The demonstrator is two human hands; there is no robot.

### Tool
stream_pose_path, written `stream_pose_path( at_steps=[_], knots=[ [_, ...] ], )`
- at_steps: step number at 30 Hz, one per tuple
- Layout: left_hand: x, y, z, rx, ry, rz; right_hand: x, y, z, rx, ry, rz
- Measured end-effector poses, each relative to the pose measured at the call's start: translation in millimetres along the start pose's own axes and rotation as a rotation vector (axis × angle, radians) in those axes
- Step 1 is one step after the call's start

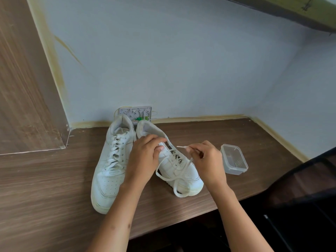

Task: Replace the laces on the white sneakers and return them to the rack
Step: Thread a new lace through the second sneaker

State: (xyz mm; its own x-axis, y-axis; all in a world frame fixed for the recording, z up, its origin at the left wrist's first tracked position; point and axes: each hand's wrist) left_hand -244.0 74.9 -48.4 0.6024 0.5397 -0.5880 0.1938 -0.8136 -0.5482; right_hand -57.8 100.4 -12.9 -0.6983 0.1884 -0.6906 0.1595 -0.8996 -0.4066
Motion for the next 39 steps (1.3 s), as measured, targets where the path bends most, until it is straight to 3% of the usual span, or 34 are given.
stream_pose_path(
  at_steps=[10,13,17,24,30,35,39],
  knots=[
    [-16,4,-32,-0.106,0.093,0.115,-3,-3,-2,0.042,0.017,-0.012],
    [-20,2,-35,-0.081,0.138,0.189,-6,-1,-1,0.094,-0.012,-0.002],
    [-24,-1,-34,-0.028,0.208,0.168,-10,3,6,0.174,-0.096,0.042],
    [-3,-4,-29,0.112,0.113,0.176,-13,6,10,0.249,-0.183,0.096],
    [-4,-19,-39,-0.032,0.065,0.364,-7,8,12,0.260,-0.122,0.154],
    [-22,-58,-22,-0.119,0.094,0.691,-5,6,15,0.242,-0.108,0.158],
    [-15,-57,-26,-0.087,-0.029,0.623,-2,2,16,0.230,-0.076,0.144]
  ],
)
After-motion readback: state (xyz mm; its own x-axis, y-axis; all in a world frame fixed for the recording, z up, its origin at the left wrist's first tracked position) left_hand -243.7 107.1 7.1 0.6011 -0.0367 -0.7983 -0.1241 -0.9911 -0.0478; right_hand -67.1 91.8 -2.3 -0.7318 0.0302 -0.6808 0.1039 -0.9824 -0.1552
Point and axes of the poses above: each hand's wrist, its own y-axis away from the middle knuckle, its own x-axis out of the palm, z = x × y, and after that the axes turned 1 degree about -y, right-handed
